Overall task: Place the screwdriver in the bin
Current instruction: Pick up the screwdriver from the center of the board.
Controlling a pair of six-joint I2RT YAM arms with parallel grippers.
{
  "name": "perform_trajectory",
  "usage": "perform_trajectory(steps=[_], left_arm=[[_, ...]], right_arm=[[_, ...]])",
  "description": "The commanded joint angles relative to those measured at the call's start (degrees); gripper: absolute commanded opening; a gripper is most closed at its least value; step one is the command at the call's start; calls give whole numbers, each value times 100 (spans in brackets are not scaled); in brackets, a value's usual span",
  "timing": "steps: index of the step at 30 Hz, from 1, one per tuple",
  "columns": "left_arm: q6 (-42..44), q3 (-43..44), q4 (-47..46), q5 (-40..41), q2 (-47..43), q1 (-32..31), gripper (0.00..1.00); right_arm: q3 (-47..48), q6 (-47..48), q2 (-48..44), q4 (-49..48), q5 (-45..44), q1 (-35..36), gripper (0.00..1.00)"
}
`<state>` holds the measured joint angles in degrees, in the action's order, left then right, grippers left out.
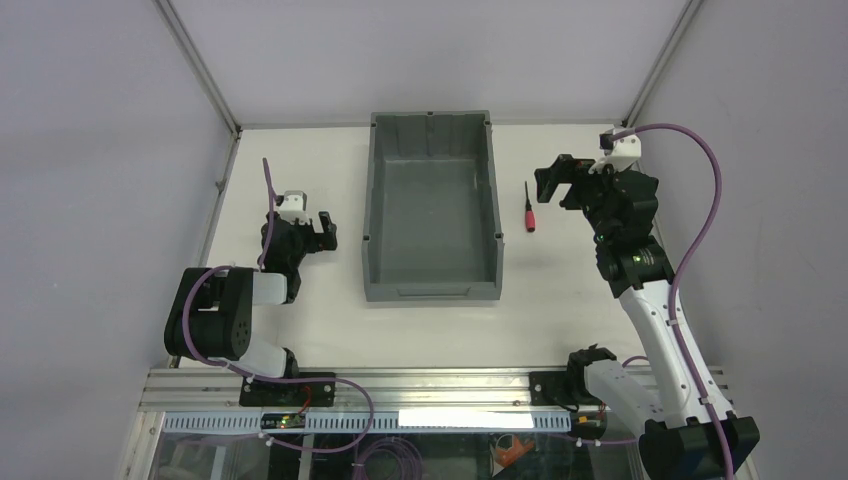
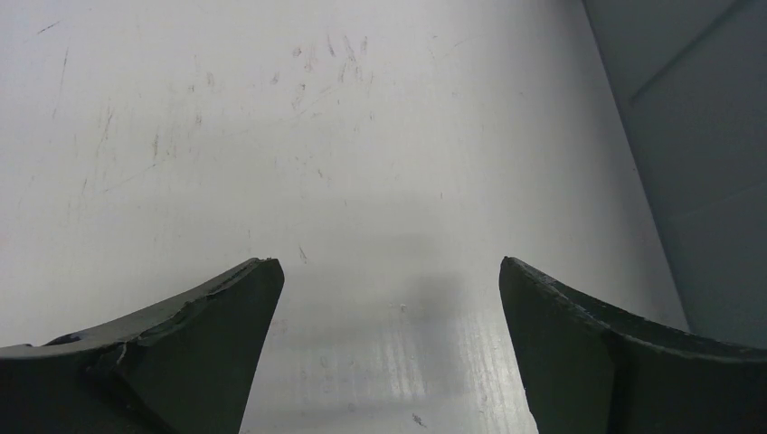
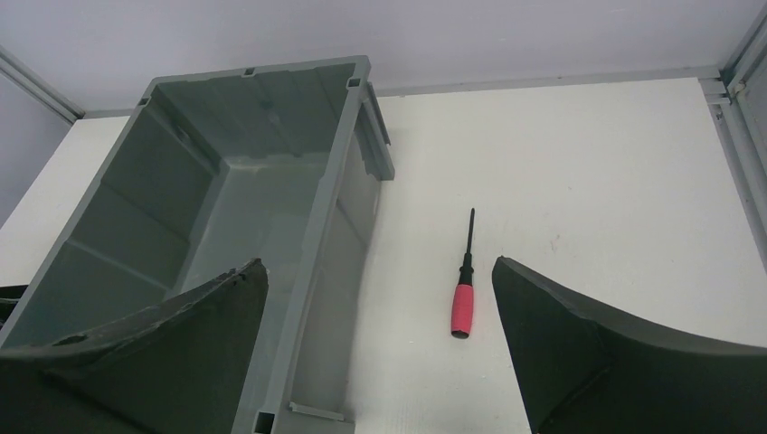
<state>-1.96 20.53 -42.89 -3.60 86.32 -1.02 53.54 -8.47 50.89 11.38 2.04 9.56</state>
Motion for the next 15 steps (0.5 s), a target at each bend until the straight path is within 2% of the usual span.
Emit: perform_trajectory(steps=[1,9,15], left_arm=[[64,82,-430,-140,-9,40,99],[64,84,-430,-139,-3,40,99],[63,82,-430,-140,-6,40,99]], right_arm=[[17,69,-77,-243,70,-7,99],[318,45,81,32,132,-7,99],[1125,74,645,889,111,-12,99]])
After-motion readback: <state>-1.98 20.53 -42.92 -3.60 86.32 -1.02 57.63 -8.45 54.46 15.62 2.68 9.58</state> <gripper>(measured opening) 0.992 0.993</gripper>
